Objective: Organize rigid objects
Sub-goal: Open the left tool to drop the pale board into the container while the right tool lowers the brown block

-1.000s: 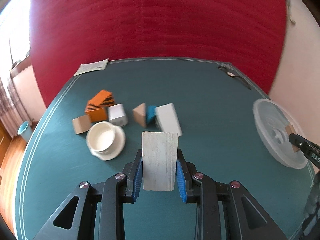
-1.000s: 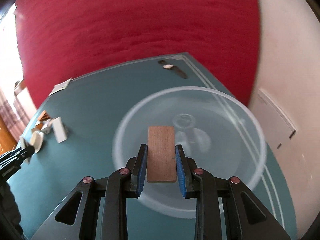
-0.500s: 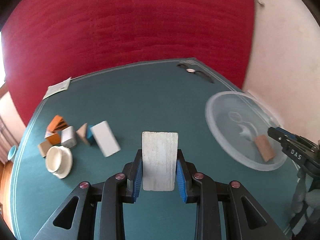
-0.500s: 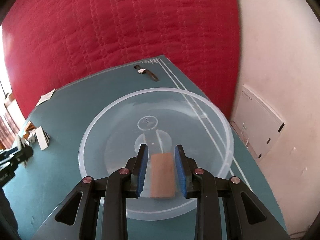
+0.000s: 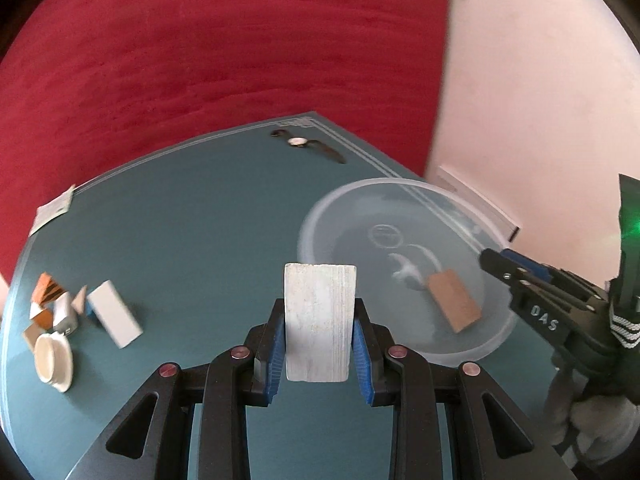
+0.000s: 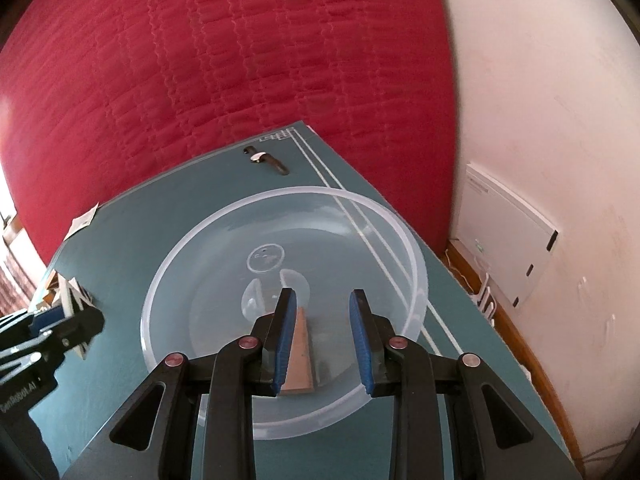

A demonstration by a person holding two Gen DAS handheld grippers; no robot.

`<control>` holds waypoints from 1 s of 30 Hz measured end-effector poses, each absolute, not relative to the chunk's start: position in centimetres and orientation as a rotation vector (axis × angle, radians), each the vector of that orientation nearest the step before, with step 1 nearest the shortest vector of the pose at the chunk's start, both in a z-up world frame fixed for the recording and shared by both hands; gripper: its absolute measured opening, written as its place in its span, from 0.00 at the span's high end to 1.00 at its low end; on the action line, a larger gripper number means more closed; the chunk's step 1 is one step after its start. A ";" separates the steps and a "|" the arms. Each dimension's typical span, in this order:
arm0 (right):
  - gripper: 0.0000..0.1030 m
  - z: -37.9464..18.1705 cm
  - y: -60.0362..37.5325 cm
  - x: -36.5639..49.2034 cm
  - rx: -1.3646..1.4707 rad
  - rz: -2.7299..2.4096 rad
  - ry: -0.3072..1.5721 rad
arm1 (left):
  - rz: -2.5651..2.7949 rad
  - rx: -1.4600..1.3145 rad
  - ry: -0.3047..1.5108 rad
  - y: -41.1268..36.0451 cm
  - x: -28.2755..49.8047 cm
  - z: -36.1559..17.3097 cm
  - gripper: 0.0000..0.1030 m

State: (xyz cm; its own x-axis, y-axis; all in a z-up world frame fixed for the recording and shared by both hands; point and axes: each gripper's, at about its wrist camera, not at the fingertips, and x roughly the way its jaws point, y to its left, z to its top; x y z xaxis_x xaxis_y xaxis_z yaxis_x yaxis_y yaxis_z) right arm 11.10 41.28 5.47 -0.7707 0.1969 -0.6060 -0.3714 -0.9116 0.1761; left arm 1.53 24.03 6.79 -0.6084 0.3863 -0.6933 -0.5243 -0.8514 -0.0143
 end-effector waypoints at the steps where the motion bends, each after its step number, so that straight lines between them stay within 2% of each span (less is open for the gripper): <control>1: 0.72 5.5 41.4 11.1 -0.864 2.663 0.420 | 2.412 -0.982 0.262 24.4 1.5 6.7 0.69; 17: 0.72 5.5 42.4 11.3 -0.839 2.626 0.454 | 2.294 -0.978 0.267 28.0 1.3 6.4 0.69; 18: 0.72 5.4 42.5 11.3 -0.839 2.625 0.455 | 2.286 -0.978 0.261 28.1 1.3 6.4 0.67; 19: 0.72 5.4 42.6 11.3 -0.841 2.624 0.456 | 2.283 -0.978 0.255 28.1 1.3 6.4 0.57; 20: 0.72 5.4 42.6 11.3 -0.843 2.622 0.456 | 2.285 -0.978 0.248 28.0 1.1 6.3 0.41; 22: 0.72 5.4 42.6 11.3 -0.842 2.623 0.454 | 2.305 -0.964 0.239 27.8 1.2 6.4 0.31; 30: 0.72 5.2 42.6 11.4 -0.850 2.625 0.446 | 2.344 -1.003 0.227 26.9 0.3 5.8 0.28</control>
